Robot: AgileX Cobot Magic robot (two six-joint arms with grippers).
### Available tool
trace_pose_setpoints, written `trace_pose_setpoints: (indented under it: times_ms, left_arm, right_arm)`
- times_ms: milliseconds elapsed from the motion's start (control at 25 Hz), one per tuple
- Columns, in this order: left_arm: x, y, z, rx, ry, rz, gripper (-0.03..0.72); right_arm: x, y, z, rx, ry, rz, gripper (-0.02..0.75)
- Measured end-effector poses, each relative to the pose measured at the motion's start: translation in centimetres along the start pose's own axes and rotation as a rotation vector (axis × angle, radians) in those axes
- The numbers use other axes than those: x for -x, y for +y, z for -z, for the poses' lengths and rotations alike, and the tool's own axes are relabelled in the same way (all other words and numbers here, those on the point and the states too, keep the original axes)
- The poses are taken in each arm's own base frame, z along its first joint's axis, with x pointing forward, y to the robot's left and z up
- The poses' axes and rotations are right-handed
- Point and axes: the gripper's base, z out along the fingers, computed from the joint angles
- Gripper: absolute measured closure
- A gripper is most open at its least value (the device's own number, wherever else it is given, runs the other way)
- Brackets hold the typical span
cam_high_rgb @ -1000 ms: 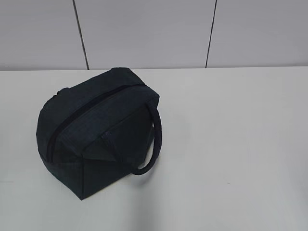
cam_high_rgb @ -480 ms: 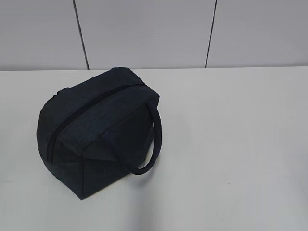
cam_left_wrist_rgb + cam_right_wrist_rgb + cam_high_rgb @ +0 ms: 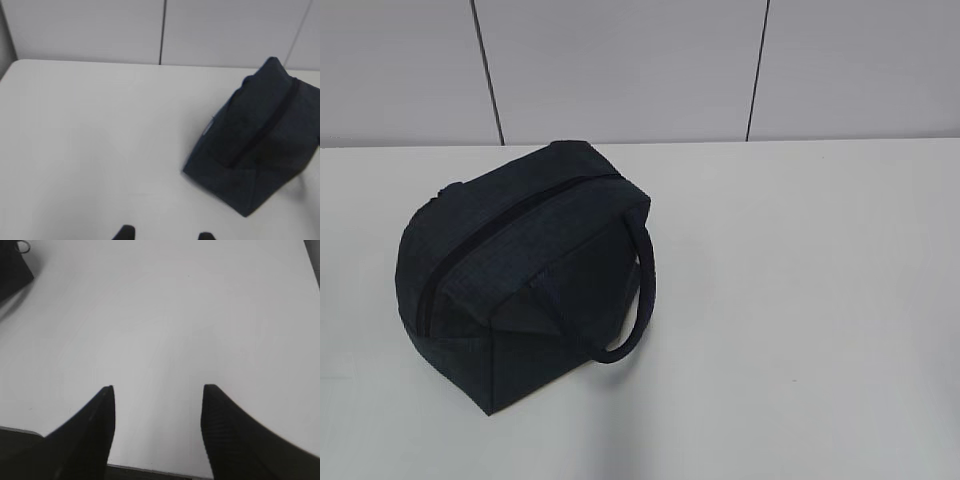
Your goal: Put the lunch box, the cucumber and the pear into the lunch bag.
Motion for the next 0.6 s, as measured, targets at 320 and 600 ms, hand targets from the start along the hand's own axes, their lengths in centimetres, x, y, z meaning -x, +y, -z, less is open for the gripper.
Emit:
trace_pose_setpoints:
  times_ms: [320, 600]
  left_arm:
    - [-0.39, -0.23, 0.59, 0.184, -0.038, 0.105, 0.449]
    - [-0.41, -0.27, 0.62, 0.201, -0.039, 0.116, 0.449]
  right_arm:
    - [-0.13, 0.15, 0.26, -0.138, 0.012, -0.079, 0.311]
    - [-0.14, 0.16, 0.27, -0.147, 0.013, -0.084, 0.311]
